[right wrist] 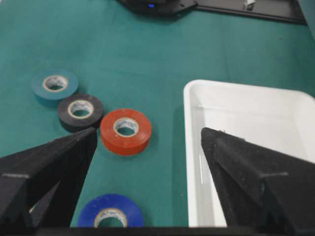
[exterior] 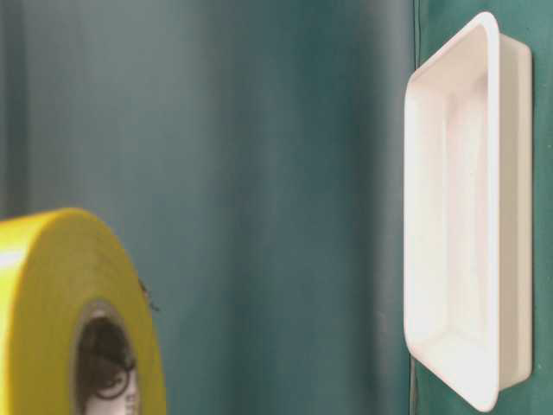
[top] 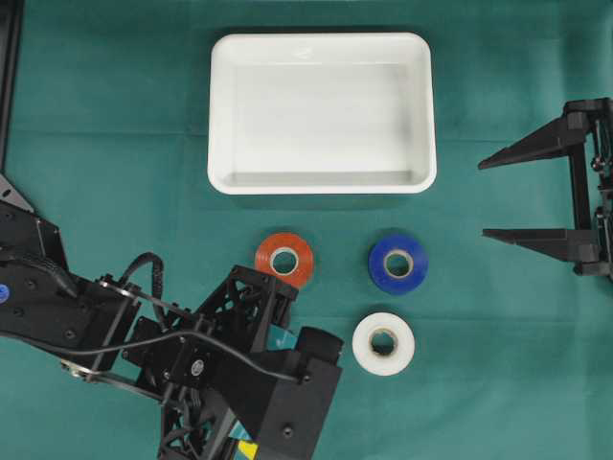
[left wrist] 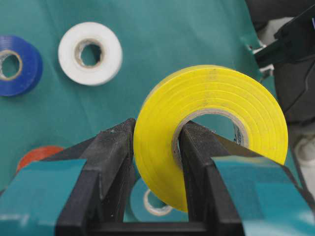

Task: Pick up the tape from a random location and place it into the white case.
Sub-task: 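Carry the yellow tape with the left gripper over the white tray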

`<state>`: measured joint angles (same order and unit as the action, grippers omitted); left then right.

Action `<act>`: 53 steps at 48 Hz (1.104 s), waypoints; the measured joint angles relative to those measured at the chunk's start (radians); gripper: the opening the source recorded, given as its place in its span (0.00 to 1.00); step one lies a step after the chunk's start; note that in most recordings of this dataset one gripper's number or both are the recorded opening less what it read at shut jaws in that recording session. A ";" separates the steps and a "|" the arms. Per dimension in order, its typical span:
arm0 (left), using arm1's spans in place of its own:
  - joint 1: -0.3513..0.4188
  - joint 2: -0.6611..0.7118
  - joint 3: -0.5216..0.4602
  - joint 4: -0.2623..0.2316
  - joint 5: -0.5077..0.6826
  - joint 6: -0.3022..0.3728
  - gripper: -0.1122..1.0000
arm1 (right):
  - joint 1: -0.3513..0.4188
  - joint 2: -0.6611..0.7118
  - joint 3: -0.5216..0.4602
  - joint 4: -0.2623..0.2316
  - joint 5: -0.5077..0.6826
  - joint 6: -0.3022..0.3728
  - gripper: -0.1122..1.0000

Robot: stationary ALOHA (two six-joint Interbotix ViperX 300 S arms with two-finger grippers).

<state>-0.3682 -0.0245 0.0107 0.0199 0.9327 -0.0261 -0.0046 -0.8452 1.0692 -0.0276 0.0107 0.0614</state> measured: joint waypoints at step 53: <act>0.120 -0.028 0.052 0.000 0.000 0.000 0.31 | 0.000 0.000 0.000 0.000 0.015 -0.003 0.91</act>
<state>-0.2485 -0.0522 0.0629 0.0199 0.9327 -0.0261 -0.0046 -0.8452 1.0692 -0.0276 0.0261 0.0583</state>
